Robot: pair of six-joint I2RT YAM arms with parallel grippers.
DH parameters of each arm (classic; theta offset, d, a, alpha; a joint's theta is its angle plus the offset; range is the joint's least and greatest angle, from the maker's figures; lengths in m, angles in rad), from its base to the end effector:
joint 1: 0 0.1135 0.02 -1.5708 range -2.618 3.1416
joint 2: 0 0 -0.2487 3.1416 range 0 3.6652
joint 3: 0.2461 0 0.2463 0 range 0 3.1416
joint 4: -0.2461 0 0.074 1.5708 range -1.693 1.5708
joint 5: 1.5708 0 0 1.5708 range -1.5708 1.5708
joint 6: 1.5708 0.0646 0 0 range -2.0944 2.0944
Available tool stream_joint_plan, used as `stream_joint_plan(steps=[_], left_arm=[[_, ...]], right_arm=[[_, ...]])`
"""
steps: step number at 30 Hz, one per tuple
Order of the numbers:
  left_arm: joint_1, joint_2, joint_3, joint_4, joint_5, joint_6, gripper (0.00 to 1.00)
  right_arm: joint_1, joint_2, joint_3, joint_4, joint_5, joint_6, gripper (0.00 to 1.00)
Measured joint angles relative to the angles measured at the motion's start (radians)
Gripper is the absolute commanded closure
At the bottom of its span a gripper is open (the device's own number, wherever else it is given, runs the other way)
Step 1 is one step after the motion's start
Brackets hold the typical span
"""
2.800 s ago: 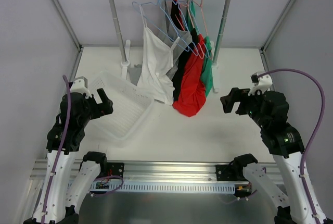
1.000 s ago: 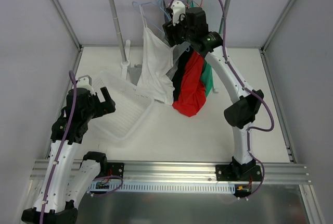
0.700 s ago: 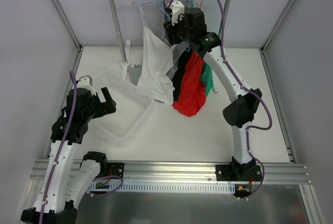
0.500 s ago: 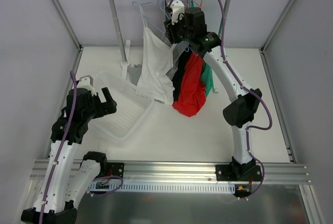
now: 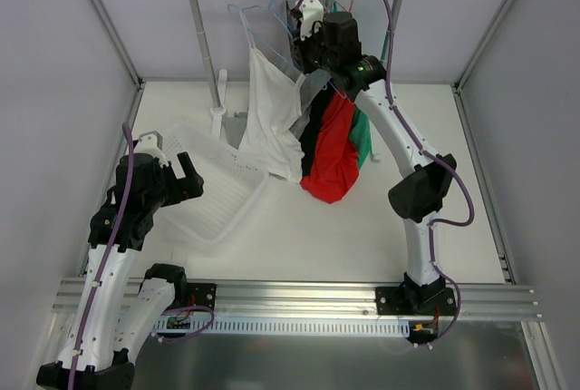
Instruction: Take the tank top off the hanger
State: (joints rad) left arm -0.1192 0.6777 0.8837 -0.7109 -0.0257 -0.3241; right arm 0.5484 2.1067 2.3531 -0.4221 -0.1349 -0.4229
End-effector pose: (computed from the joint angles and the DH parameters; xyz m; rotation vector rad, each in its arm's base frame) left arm 0.1681 -0.0185 0.3100 -0.2289 2.0721 -0.2442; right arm 0.4221 0.2680 0.4197 -0.9028 1.4986 0.2096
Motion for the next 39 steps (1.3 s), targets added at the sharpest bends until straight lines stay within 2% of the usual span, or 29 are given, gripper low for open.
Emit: stream_joint_plan(steps=[14, 23, 28, 32, 39], left_arm=[[0.0, 0.0, 0.0, 0.0, 0.001, 0.0, 0.01], [0.0, -0.006, 0.0, 0.0, 0.001, 0.0, 0.01], [0.0, -0.029, 0.0, 0.001, -0.001, 0.0, 0.01], [0.0, -0.066, 0.0, 0.002, -0.018, -0.009, 0.01], [0.0, -0.117, -0.001, 0.003, -0.069, -0.038, 0.01]], right_arm=[[-0.002, -0.019, -0.003, 0.031, -0.004, 0.094, 1.0], [-0.002, -0.159, -0.106, 0.098, -0.005, 0.156, 1.0], [-0.002, -0.294, -0.232, 0.121, -0.029, 0.168, 1.0], [-0.002, -0.457, -0.406, 0.138, -0.048, 0.172, 0.99], [-0.001, -0.845, -0.74, 0.169, -0.003, 0.184, 1.0]])
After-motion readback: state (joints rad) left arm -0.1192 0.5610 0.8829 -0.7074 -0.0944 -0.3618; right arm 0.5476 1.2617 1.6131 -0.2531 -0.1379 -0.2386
